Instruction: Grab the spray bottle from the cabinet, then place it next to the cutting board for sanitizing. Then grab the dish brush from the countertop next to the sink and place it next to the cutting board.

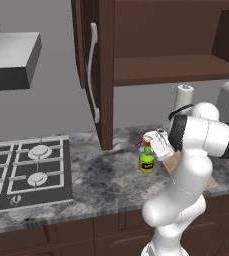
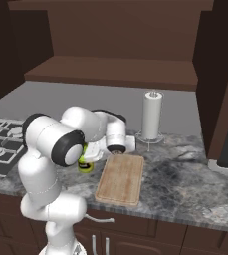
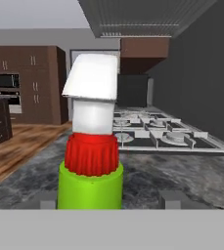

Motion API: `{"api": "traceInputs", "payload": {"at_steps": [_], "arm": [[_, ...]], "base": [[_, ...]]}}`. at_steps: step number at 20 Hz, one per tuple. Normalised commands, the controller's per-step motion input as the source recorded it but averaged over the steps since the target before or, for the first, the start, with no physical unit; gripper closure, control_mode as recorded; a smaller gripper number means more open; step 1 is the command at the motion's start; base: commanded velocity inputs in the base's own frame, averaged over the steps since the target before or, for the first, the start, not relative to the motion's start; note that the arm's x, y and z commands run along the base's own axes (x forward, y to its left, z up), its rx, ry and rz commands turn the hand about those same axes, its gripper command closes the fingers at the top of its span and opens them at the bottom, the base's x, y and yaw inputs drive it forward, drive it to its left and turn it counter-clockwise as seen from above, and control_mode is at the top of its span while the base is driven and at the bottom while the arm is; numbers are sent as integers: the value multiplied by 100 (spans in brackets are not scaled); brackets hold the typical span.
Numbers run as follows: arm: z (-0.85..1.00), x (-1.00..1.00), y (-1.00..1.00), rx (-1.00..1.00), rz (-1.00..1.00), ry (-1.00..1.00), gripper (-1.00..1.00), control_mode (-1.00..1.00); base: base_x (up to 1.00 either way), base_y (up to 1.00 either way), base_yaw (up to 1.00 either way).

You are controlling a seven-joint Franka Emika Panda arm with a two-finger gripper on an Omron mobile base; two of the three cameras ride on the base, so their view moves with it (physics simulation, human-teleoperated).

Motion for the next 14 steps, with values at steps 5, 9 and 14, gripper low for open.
{"api": "traceInputs", "payload": {"at_steps": [5,9,14], "arm": [[4,-12,-18,0,-13,0,-100,-100],[30,-2,-21,1,-11,2,-100,-100],[33,-5,-50,0,-25,2,-100,-100]], "base": [[0,0,0],[0,0,0],[0,0,0]]}}
